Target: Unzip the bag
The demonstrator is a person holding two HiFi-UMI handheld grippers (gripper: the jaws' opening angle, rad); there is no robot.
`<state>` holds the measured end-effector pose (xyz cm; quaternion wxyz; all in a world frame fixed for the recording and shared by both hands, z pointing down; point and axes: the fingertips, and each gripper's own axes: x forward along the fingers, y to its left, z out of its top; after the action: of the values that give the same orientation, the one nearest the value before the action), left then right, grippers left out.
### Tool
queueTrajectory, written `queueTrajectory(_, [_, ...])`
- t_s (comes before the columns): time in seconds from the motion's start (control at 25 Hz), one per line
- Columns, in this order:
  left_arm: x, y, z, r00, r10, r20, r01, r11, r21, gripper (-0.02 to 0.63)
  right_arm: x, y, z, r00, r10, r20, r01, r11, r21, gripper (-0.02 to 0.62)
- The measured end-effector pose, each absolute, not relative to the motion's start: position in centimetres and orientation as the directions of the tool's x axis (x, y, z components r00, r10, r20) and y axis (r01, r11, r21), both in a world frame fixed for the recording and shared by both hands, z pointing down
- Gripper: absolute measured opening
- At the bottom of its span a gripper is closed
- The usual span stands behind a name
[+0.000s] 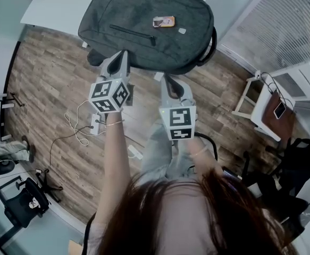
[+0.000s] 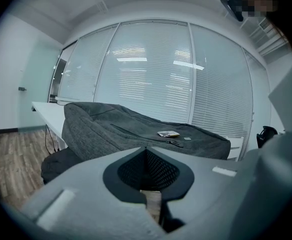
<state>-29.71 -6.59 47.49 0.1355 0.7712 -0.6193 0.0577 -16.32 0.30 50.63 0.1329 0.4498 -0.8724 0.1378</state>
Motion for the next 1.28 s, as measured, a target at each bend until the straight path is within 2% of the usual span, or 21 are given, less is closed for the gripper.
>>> queueTrajectory(0.8, [-29.7, -6.5, 47.5, 0.149, -0.952, 0.268, -0.983, -0.112, 0.148, 0.008, -12.4, -0.3, 50.4, -0.566, -0.738, 0.367, -0.814, 0.570, -0.109, 0.009])
queueTrajectory(1.28, [-29.7, -6.5, 47.7, 0.153, -0.948, 0.278, -0.983, -0.116, 0.145, 0.008, -11.0, -0.7, 50.1, -0.541, -0.751, 0.378, -0.827, 0.556, -0.079, 0.009])
